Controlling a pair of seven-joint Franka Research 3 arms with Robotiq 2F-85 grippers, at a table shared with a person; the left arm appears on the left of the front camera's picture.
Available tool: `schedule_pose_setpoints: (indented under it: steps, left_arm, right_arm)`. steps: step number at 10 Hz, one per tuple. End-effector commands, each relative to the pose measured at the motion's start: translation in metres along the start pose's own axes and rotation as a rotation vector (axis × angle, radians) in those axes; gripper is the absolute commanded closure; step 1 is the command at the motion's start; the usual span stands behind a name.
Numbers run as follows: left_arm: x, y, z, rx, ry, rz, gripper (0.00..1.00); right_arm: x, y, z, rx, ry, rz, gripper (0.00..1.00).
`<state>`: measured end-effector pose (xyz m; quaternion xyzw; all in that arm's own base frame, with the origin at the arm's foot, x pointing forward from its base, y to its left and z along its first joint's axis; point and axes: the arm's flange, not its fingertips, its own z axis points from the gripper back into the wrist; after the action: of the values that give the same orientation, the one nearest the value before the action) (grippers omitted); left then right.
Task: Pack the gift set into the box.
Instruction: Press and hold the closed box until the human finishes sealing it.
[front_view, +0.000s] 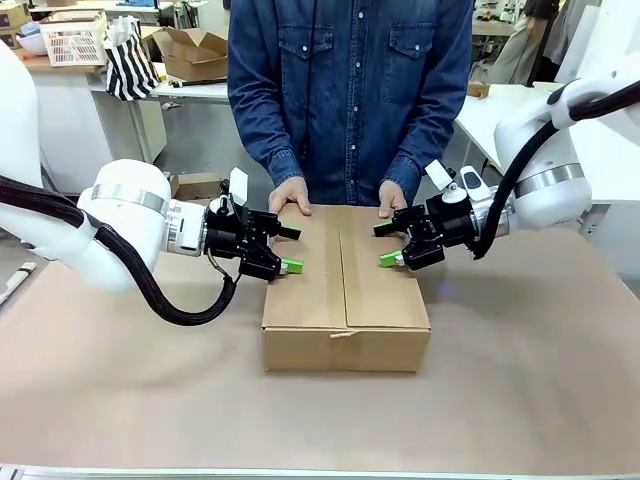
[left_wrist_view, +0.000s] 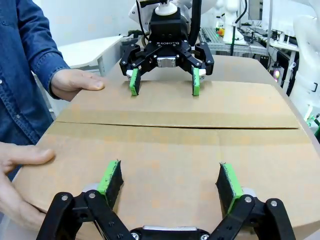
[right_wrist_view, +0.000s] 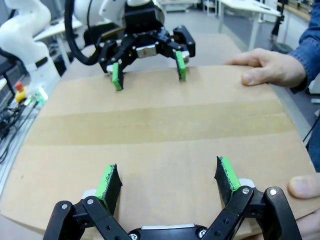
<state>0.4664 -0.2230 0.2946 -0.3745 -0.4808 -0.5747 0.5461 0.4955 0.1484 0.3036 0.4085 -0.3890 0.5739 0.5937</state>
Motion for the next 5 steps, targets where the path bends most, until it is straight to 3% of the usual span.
schedule_pose_setpoints:
  steps: [1, 5]
  left_arm:
    - [-0.003, -0.0022, 0.0006, 0.0, 0.003, -0.004, 0.0]
    - [-0.003, -0.0022, 0.0006, 0.0, 0.003, -0.004, 0.0]
  right_arm:
    - [-0.0009, 0.0005, -0.001, 0.001, 0.003, 0.0, 0.0]
    - [-0.0009, 0.0005, -0.001, 0.001, 0.003, 0.0, 0.0]
